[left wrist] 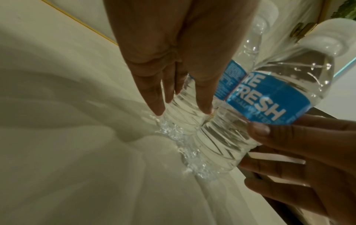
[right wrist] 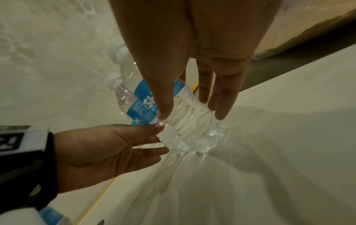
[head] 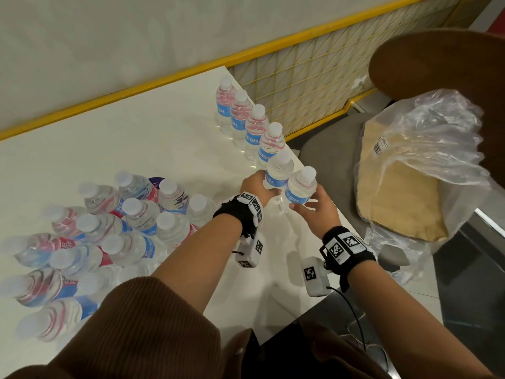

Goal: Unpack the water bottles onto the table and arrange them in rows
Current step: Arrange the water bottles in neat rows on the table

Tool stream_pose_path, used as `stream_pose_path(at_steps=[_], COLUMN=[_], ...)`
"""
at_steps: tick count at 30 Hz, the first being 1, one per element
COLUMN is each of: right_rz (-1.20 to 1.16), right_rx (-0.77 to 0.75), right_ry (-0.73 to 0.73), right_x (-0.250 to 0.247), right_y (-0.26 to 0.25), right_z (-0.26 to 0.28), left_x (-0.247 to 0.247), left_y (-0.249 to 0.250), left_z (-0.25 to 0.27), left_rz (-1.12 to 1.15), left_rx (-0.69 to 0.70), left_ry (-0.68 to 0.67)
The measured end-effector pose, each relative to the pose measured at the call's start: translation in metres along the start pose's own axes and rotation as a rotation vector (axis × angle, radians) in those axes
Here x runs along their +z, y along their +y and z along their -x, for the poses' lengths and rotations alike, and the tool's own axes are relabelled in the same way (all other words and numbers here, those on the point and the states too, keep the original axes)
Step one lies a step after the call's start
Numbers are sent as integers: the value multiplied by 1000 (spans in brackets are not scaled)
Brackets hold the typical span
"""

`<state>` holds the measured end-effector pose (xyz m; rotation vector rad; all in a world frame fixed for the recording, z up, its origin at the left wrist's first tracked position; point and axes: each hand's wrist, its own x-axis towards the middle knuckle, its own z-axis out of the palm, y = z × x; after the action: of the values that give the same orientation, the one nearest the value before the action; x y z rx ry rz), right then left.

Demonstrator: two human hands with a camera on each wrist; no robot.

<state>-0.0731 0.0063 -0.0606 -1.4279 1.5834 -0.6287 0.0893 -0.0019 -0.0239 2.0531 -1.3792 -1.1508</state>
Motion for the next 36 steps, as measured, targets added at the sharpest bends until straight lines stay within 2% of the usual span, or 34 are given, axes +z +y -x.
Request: stream_pose_path(at_steps=[10,20,36], right_rz=[14,30,18], right_rx=[46,77,85], right_ry=[16,4,38], right_x=[3,2,-11], right_y=[-10,-10,-16], right_z=[-1,-4,5], left_x=[-10,-16,-9], left_y=[10,12,19], left_z=[-2,-3,-5], left_rz=[-109,-126,-180], left_rx=[1,-5,10], left_ry=[-24,-64,-29])
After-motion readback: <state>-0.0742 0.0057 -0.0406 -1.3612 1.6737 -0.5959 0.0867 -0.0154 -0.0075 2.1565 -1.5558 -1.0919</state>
